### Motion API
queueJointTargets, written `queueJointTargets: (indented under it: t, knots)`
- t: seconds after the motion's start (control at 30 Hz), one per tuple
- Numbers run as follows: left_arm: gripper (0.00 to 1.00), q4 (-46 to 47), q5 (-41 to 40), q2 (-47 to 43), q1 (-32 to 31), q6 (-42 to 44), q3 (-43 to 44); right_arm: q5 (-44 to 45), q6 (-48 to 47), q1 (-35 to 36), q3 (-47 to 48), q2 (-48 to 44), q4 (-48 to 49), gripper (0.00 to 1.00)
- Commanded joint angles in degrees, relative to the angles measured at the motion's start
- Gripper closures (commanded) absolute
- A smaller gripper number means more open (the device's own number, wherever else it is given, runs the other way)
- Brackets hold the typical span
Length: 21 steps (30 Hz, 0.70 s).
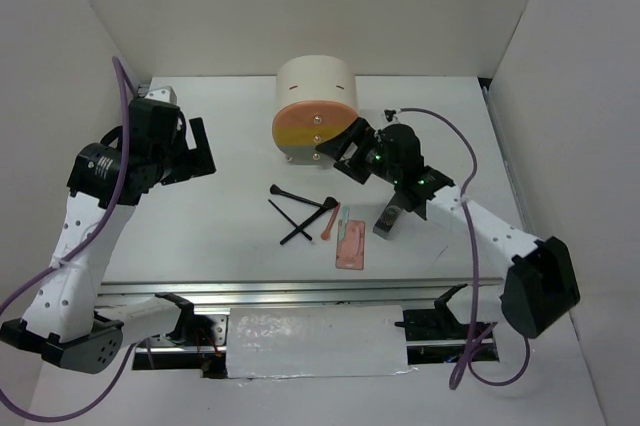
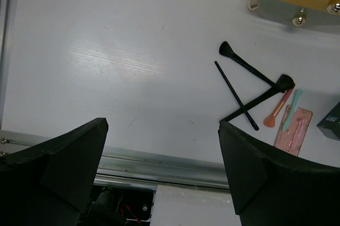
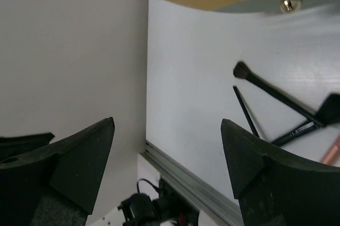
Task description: Organize the makeup
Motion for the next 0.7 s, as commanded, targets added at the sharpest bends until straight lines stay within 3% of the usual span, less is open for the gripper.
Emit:
queueJointTargets:
  t: [0.0,0.07,0.1,0.67]
  knots:
    - [0.0,1.4,2.2,-1.5,-0.2,-0.4,1.6,4.2,3.8,0.4,4.1,7.0,15.7,0.12]
    - [0.01,0.8,2.4,-1.4,-0.2,-0.6,2.4,5.2,4.0,0.3,7.0,10.0,16.3,0.19]
    - [0.01,0.8,2.9,-1.7,-0.2,-0.6,2.4,5.6,4.0,0.3,8.1,12.9,15.8,0.28]
    - [0.01,-0.4,2.7,-4.9,-0.2,-0.8,-0.5,7.8,2.8,-1.6,22.2,26.8,10.6,0.42]
